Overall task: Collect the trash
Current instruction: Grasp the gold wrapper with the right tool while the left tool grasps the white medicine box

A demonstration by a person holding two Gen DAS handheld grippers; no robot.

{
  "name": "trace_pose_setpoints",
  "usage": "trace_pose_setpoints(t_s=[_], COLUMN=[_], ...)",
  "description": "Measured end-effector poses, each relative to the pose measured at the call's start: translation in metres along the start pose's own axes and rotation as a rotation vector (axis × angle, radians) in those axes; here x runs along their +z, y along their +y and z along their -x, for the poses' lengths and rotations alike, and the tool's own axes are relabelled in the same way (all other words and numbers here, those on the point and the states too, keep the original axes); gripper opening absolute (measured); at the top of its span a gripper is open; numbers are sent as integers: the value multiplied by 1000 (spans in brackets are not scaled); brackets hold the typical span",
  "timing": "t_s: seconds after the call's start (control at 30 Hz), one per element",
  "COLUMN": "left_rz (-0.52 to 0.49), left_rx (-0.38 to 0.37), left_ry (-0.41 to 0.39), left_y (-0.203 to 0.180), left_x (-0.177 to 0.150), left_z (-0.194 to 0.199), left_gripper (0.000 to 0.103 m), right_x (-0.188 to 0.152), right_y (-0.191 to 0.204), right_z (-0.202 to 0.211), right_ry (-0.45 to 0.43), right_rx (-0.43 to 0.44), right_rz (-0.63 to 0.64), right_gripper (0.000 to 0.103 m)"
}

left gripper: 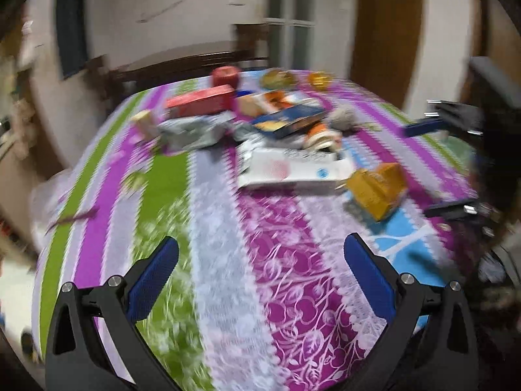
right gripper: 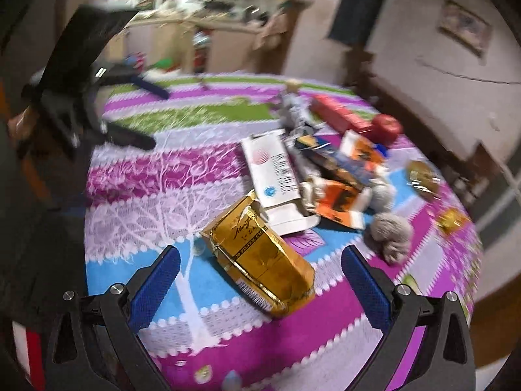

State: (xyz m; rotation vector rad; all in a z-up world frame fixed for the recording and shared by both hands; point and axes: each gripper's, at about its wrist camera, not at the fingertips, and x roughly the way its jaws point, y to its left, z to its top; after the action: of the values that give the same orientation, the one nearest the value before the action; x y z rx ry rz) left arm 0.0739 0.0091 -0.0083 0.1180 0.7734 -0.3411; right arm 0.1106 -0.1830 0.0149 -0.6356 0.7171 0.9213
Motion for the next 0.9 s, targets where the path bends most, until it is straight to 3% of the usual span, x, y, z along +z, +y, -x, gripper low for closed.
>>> trace_pose_setpoints(t_s=[0.2,0.37,0.57,0.77,0.9], left_rz=[-355,-597,-656,-665,-684], left_rx=[-196,-313,-388,-505,-503], left_ry=[-38,-41,17,87,125], left_y=[-1,-14,-10,-1,1], left_x=[25,54,72,73,74], left_z=[-10,-35,-78,-95,-109], left_gripper=[98,98,95,79,78], right_x=[7,5,4,5,6], right_y=[-3,0,-2,-10,-10], right_z=[-28,-46,-54,-52,-54], right_ry=[114,174,164,145,144], right_rx=[164,202,234,254,266], right_rz=[137,175,131,103,100], right_gripper=[99,92,80,73,71])
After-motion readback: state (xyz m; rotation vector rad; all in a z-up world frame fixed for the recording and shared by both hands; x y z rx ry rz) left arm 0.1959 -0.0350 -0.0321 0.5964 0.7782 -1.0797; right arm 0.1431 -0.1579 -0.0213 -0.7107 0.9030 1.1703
